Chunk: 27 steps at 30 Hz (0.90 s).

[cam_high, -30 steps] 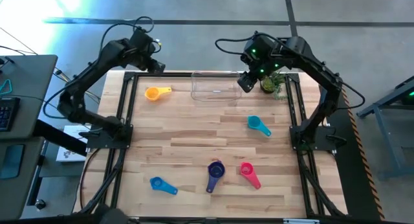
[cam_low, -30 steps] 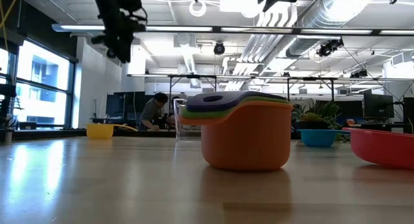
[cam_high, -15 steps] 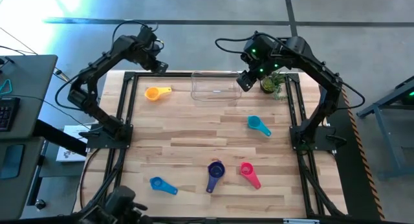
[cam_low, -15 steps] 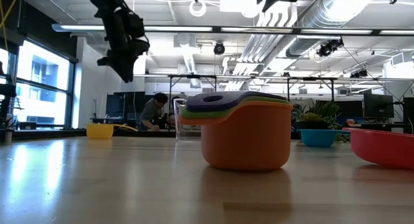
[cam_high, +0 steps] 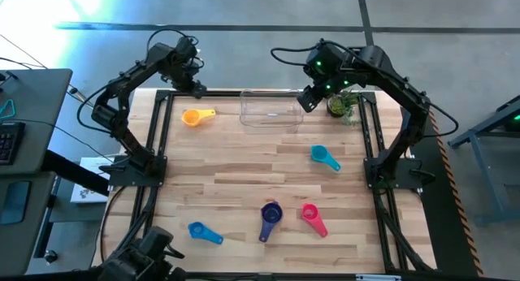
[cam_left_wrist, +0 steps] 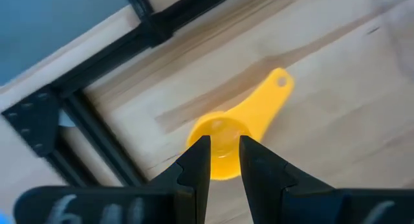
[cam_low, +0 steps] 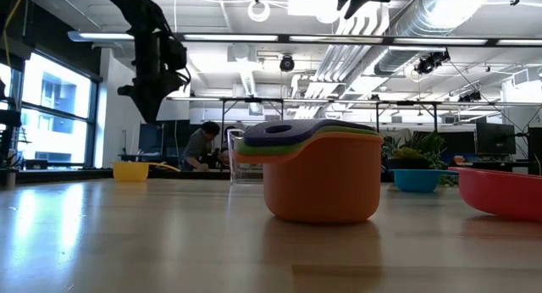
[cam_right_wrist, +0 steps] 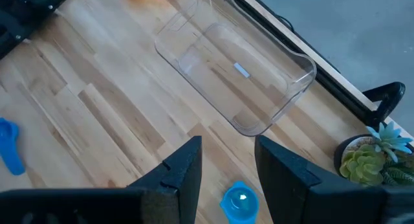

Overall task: Nest measuring cups in basket
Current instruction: Stack the yellow measuring cup on top of the dark blue measuring cup

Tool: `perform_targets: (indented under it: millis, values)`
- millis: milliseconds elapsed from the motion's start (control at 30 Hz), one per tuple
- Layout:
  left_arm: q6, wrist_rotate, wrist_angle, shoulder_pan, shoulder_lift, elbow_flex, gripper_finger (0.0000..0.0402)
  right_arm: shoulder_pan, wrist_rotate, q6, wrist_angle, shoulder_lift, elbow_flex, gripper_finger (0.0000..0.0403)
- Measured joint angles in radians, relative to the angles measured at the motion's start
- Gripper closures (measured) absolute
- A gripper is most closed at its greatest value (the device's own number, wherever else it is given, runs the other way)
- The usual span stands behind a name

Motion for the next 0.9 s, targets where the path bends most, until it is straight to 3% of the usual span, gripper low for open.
perform_targets:
  millis: [200,700,900]
  values:
    - [0.038,0.0,-0.003,0.0,0.033,-0.013,0.0327,0.0,0.0,0.0,0.001,0.0,0.0,0.0268]
    - [0.203,-0.007,0.078,0.0,0.041,-0.194,0.0327,0.0,0.0,-0.002,0.043,0.0,0.0,0.0268]
    - [0.232,-0.087,0.123,-0.001,0.041,-0.209,0.0327,0.0,0.0,-0.002,0.06,0.0,0.0,0.0268]
